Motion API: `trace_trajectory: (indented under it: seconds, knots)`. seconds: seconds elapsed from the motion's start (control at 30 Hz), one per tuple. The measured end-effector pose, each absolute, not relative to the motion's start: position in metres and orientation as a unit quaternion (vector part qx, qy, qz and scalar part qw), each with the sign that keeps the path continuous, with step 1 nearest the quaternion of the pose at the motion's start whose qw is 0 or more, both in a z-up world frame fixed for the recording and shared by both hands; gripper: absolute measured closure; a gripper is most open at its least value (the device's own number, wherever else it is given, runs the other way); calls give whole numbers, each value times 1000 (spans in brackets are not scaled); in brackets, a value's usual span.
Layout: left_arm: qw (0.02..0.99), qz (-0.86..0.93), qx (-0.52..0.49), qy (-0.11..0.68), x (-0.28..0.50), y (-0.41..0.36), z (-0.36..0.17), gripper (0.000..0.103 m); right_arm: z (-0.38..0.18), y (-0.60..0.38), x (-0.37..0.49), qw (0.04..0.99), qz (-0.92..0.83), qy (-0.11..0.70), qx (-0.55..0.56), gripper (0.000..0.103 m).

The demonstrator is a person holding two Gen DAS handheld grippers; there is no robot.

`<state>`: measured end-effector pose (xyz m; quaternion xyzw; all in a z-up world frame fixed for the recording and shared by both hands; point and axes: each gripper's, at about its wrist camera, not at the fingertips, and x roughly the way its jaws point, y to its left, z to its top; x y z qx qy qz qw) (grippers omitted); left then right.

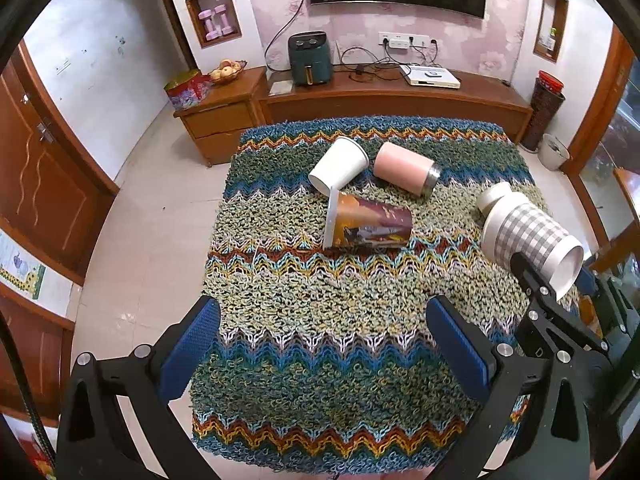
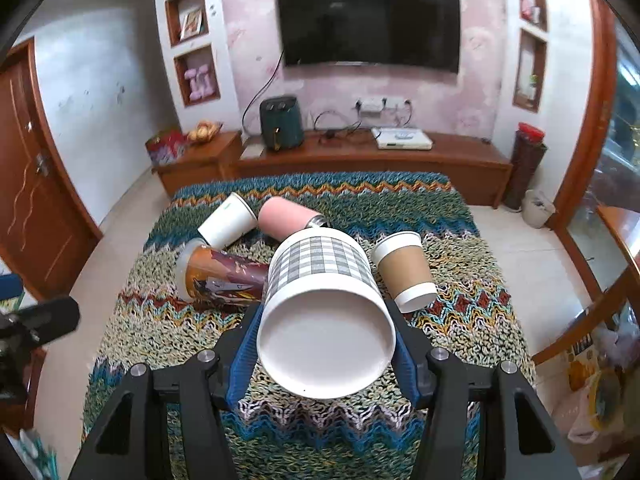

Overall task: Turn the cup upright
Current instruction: 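Rotate the held gingham cup with the right gripper until its rim faces up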

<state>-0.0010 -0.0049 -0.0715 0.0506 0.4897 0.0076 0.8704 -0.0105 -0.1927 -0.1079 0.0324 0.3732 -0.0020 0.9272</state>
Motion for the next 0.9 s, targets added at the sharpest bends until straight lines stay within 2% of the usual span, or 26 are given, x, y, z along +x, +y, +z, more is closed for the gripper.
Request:
trace_trajectory:
  seconds: [0.27, 0.6, 0.9]
  knots:
    - [875, -9, 51, 481, -18, 7, -78, 0, -113, -180, -32, 937, -19, 346, 39, 44]
    - [869, -7, 59, 491, -23, 14, -111, 0, -177, -161, -60, 957, -47, 284, 32, 43]
    - [863, 2, 52, 503, -27, 16, -134, 1, -227, -150, -53, 941, -57, 331, 39, 43]
